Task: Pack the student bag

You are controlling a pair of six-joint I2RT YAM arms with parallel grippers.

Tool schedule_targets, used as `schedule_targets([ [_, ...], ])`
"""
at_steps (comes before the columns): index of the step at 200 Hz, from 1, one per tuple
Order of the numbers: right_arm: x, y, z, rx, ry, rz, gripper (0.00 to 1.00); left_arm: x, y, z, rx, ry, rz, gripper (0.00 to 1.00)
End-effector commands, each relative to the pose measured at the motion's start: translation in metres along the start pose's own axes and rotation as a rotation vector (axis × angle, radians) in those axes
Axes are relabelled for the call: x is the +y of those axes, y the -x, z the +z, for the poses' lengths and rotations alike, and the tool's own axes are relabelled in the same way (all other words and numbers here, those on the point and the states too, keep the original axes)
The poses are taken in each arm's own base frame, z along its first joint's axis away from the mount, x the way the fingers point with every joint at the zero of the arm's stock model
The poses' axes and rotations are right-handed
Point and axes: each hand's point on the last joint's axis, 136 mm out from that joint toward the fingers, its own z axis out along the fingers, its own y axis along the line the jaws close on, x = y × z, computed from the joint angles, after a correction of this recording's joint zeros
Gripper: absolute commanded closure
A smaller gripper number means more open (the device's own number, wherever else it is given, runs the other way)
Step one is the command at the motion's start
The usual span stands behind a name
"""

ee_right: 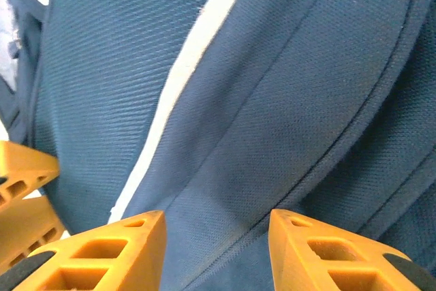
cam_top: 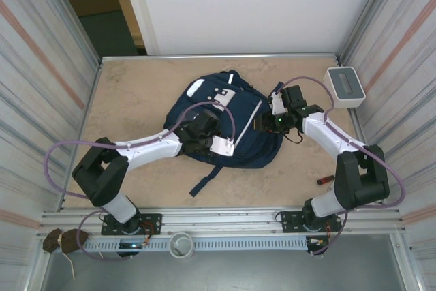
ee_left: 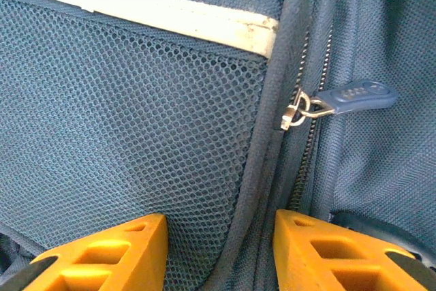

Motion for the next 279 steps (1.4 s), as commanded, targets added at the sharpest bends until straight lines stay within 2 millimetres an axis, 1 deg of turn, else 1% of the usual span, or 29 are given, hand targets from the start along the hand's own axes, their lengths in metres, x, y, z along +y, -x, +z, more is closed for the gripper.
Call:
schedule_targets([
  [1, 0.005, 0.013, 0.002, -0.019, 0.017, -0.014, 0.58, 0.012, 0.008, -0.001, -0.026, -0.005, -0.019, 0.54],
  [26, 0.002, 0.013, 0.001, -0.023, 0.006, -0.016, 0.58, 0.009, 0.018, -0.014, -0.094, -0.033, -0.033, 0.42],
  [46, -0.001, 0.014, 0.0, -0.026, 0.003, -0.013, 0.58, 0.011, 0.019, -0.025, -0.129, -0.04, -0.05, 0.38],
  [67, -0.002, 0.013, 0.0, -0.022, 0.004, -0.012, 0.58, 0.013, 0.015, -0.027, -0.131, -0.042, -0.061, 0.36],
  [90, -0.002, 0.013, 0.001, -0.021, 0.004, -0.014, 0.58, 0.013, 0.01, -0.024, -0.119, -0.055, -0.065, 0.36],
  [107, -0.003, 0.013, 0.002, -0.018, 0.004, -0.013, 0.58, 0.013, 0.011, -0.022, -0.128, -0.065, -0.066, 0.36],
  [117, -0.003, 0.012, 0.003, -0.017, 0.006, -0.013, 0.58, 0.015, 0.011, -0.019, -0.127, -0.063, -0.064, 0.38],
  [127, -0.003, 0.012, 0.003, -0.015, 0.006, -0.011, 0.58, 0.015, 0.011, -0.017, -0.125, -0.067, -0.063, 0.43],
  [135, -0.003, 0.011, 0.003, -0.014, 0.006, -0.011, 0.58, 0.014, 0.01, -0.014, -0.121, -0.077, -0.061, 0.44],
  [146, -0.004, 0.011, 0.003, -0.013, 0.004, -0.01, 0.58, 0.015, 0.008, -0.009, -0.103, -0.081, -0.057, 0.44],
  [167, -0.004, 0.012, 0.003, -0.017, 0.003, -0.008, 0.58, 0.01, 0.002, 0.0, -0.071, -0.104, -0.046, 0.43],
  [189, -0.002, 0.017, 0.007, -0.021, 0.021, 0.003, 0.58, 0.01, -0.004, 0.01, -0.036, -0.1, -0.032, 0.41],
  [211, 0.001, 0.026, 0.016, -0.025, 0.046, 0.017, 0.58, 0.012, 0.0, 0.019, -0.027, -0.078, -0.011, 0.49],
  [235, 0.006, 0.039, 0.019, -0.036, 0.066, 0.021, 0.58, 0.012, 0.013, 0.021, -0.056, -0.067, -0.023, 0.64],
  [259, 0.01, 0.051, 0.009, -0.064, 0.056, 0.006, 0.58, 0.012, 0.026, 0.016, -0.118, -0.067, -0.086, 0.76],
  [279, 0.006, 0.052, -0.005, -0.091, 0.011, -0.006, 0.58, 0.015, 0.034, 0.009, -0.172, -0.059, -0.162, 0.86],
])
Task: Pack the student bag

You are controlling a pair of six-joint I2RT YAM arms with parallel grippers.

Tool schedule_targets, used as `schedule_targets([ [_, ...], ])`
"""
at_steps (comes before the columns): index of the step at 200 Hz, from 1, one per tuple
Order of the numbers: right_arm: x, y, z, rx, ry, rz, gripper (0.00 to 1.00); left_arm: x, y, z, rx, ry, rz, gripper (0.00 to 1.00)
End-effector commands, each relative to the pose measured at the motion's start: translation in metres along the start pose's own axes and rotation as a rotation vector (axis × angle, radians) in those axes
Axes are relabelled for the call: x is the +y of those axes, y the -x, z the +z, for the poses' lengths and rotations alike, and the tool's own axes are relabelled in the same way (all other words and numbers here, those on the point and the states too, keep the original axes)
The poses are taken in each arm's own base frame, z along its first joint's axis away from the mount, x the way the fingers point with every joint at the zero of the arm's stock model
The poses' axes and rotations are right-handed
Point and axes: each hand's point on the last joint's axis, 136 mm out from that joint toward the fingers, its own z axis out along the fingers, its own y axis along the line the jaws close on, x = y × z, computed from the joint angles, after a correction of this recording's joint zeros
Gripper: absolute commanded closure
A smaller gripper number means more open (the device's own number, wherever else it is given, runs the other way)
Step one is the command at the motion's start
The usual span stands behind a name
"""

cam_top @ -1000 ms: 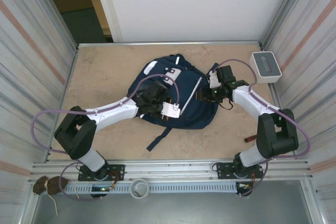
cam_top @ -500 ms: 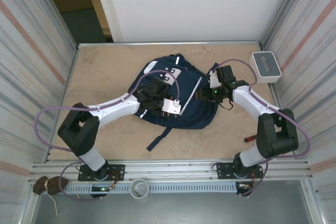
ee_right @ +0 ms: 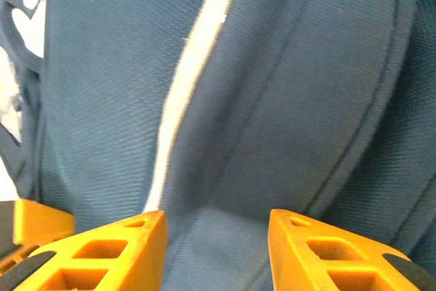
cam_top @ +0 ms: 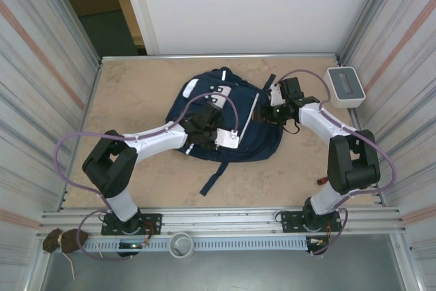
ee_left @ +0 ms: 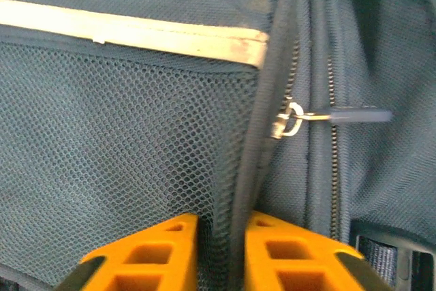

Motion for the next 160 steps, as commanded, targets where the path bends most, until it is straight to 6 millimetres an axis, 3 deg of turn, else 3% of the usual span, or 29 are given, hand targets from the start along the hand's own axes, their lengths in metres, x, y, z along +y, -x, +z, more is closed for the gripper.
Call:
schedule_targets([
  [1, 0.007, 0.012, -0.018, -0.05, -0.012, -0.016, 0.58, -0.006, 0.019, -0.002, -0.098, -0.022, -0.097, 0.87],
  [29, 0.01, -0.003, -0.039, -0.102, -0.018, -0.036, 0.57, 0.001, 0.036, -0.016, -0.226, -0.038, -0.251, 0.97],
  [61, 0.035, -0.028, -0.054, -0.192, 0.056, -0.137, 0.56, 0.008, 0.048, -0.032, -0.39, -0.033, -0.382, 1.0],
  [101, 0.061, -0.064, -0.047, -0.257, 0.039, -0.319, 0.55, 0.009, 0.051, -0.041, -0.472, -0.07, -0.452, 1.0],
  [160, 0.083, -0.093, -0.034, -0.403, -0.013, -0.437, 0.54, 0.014, 0.056, -0.047, -0.514, -0.102, -0.47, 1.0],
])
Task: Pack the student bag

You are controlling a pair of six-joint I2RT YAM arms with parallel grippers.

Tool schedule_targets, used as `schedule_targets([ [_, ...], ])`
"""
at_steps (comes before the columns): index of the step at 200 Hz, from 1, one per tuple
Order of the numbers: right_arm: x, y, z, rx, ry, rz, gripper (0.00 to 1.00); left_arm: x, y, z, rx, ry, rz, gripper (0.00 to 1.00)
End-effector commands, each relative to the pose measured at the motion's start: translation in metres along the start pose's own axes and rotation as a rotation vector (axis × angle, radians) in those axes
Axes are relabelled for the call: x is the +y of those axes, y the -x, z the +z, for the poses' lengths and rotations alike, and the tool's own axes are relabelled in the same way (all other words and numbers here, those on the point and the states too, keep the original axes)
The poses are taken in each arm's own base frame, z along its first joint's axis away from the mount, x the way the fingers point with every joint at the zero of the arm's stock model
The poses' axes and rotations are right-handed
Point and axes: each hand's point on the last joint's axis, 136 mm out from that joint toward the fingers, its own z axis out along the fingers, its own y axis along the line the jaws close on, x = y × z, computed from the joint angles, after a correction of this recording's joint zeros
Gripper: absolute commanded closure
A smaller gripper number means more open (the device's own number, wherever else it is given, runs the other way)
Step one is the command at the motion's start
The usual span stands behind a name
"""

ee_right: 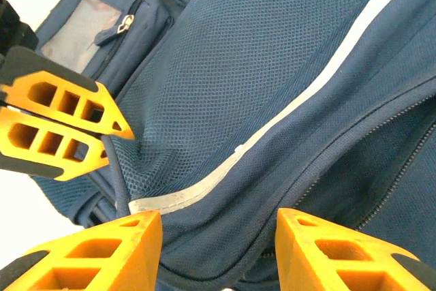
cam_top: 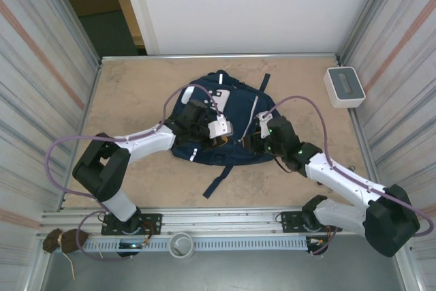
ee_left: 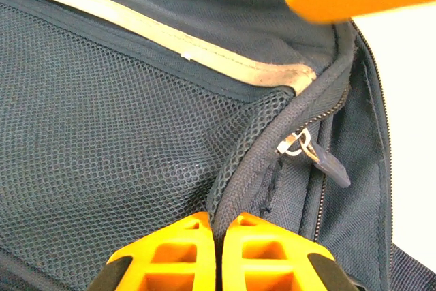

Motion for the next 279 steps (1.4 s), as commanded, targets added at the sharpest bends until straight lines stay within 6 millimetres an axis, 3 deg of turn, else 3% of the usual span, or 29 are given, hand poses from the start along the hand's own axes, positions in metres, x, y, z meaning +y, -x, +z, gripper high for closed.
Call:
schedule_targets([
  [1, 0.02, 0.005, -0.003, -0.105, -0.001, -0.054, 0.55, -0.006, 0.045, -0.012, -0.152, -0.05, 0.015, 1.0],
  [26, 0.008, 0.006, -0.014, -0.16, -0.117, -0.07, 0.54, -0.006, 0.042, -0.009, -0.142, -0.055, 0.014, 1.0],
  [57, -0.008, 0.015, -0.041, -0.217, -0.2, -0.038, 0.5, -0.006, 0.039, -0.008, -0.127, -0.059, 0.011, 1.0],
  [127, 0.028, 0.0, -0.046, -0.239, -0.116, -0.112, 0.53, -0.004, 0.042, -0.007, -0.133, -0.057, -0.044, 1.0],
  [173, 0.05, -0.005, -0.027, -0.221, -0.11, -0.156, 0.58, -0.001, 0.044, -0.007, -0.134, -0.056, -0.053, 1.0],
  [218, 0.046, -0.013, 0.004, -0.183, -0.187, -0.155, 0.57, -0.001, 0.048, -0.008, -0.141, -0.064, -0.06, 1.0],
  [279, 0.05, -0.003, 0.015, -0.193, -0.23, -0.168, 0.57, -0.002, 0.043, -0.007, -0.121, -0.065, -0.059, 1.0],
])
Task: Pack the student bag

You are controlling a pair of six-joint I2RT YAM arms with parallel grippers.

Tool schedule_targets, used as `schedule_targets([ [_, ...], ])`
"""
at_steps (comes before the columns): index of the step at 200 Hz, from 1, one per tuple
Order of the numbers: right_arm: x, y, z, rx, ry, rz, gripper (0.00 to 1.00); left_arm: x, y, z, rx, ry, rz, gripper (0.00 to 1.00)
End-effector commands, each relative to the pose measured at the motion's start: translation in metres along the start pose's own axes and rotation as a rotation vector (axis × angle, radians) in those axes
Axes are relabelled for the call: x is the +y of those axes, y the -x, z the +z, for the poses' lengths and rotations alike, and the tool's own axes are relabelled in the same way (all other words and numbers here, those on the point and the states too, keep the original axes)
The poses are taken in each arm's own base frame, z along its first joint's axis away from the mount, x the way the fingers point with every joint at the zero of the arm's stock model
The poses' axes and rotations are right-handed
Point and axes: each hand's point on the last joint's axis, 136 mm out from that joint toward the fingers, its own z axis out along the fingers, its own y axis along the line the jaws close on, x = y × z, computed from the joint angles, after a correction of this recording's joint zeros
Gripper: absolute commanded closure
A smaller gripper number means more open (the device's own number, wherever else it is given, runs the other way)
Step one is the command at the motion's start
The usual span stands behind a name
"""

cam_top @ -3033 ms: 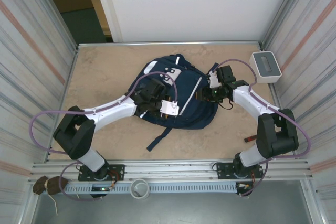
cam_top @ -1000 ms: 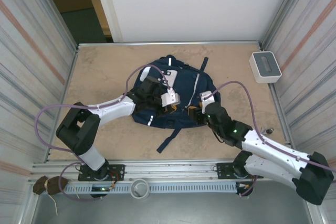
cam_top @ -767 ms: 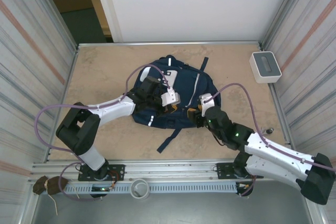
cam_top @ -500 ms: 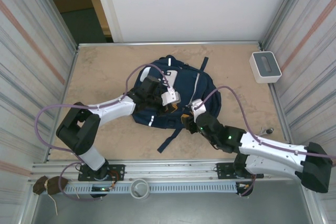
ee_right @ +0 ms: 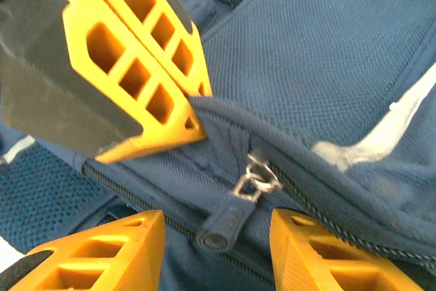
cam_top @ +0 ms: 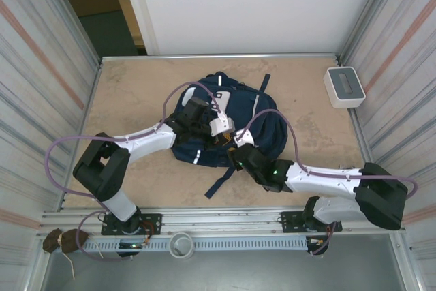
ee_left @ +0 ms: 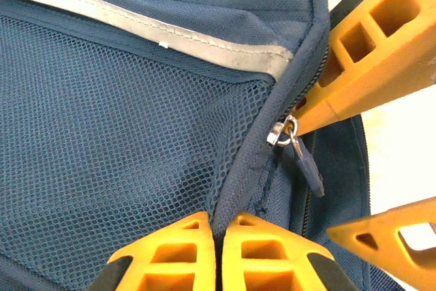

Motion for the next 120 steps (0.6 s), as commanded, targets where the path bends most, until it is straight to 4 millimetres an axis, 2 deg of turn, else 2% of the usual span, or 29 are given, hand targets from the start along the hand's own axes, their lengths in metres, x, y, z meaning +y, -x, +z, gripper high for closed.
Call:
schedule_targets([
  [1, 0.002, 0.021, 0.001, -0.058, -0.025, 0.038, 0.57, -0.001, 0.027, -0.005, -0.069, -0.026, 0.021, 1.0],
  [14, 0.0, 0.023, 0.001, -0.06, -0.039, 0.044, 0.62, -0.001, 0.025, -0.004, -0.064, -0.027, 0.021, 1.0],
  [32, -0.008, 0.023, 0.002, -0.053, -0.072, 0.055, 0.74, -0.001, 0.023, -0.004, -0.058, -0.026, 0.023, 1.0],
  [78, -0.03, 0.012, -0.001, -0.021, -0.091, 0.057, 1.0, 0.0, 0.016, -0.005, -0.024, -0.013, 0.053, 1.0],
  [120, -0.059, -0.002, -0.009, 0.034, -0.046, 0.079, 1.0, 0.007, 0.002, -0.011, 0.006, 0.02, 0.09, 1.0],
])
